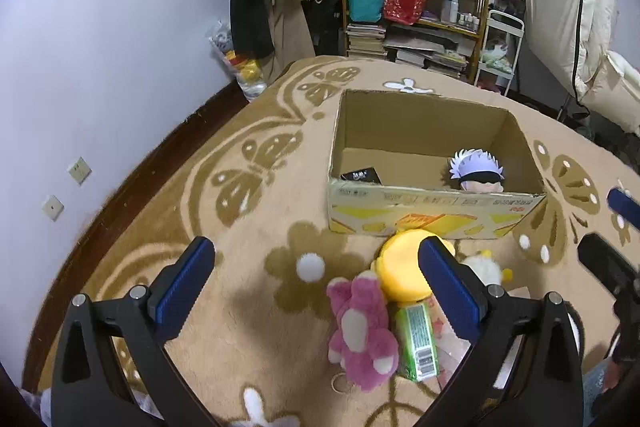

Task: Organize soft objects
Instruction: 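Move both tools back over the remaining pile of toys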

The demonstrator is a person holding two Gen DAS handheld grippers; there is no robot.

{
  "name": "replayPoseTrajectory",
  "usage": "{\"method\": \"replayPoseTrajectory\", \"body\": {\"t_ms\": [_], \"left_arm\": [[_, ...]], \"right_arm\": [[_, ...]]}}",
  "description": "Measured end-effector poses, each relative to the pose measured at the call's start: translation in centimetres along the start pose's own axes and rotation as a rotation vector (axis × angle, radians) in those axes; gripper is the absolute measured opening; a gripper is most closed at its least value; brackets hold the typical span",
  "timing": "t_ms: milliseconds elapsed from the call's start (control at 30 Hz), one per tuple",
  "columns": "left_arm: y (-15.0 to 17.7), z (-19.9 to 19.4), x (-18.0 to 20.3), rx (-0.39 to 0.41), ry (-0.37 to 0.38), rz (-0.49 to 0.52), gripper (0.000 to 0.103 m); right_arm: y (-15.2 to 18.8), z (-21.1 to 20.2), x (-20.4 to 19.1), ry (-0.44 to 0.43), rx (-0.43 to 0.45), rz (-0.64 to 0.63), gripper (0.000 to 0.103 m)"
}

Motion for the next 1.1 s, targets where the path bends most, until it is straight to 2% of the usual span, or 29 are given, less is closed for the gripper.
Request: {"method": "replayPoseTrajectory", "body": {"t_ms": [167,600,1100], "left_arm": [[0.9,0.4,-0.5,-0.028,0.011,-0.013,0.101],[3.7,2.5,-1.0,-0.142,0.015,-0.054,0.101],[5.7,5.7,0.7,-0.252,0.003,-0.005,0.101]], "right_arm": [[1.3,0.1,-0.3,-0.045,-0.021,0.063,0.103],[5.1,2.7,0.0,-0.032,-0.136,0.078,0.103],[7.9,5.8,1.0,-0.015,-0.256,0.107,0.103]]}}
Point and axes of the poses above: each gripper's, at about its wrist camera, not at the fingertips, and z roughly the way its jaws point, x to its right, y to its underside, the point moved 5 cm from there along z, roughly the way its jaws point, and after that the axes turned 8 degrees about -y, right-handed, at the moved point
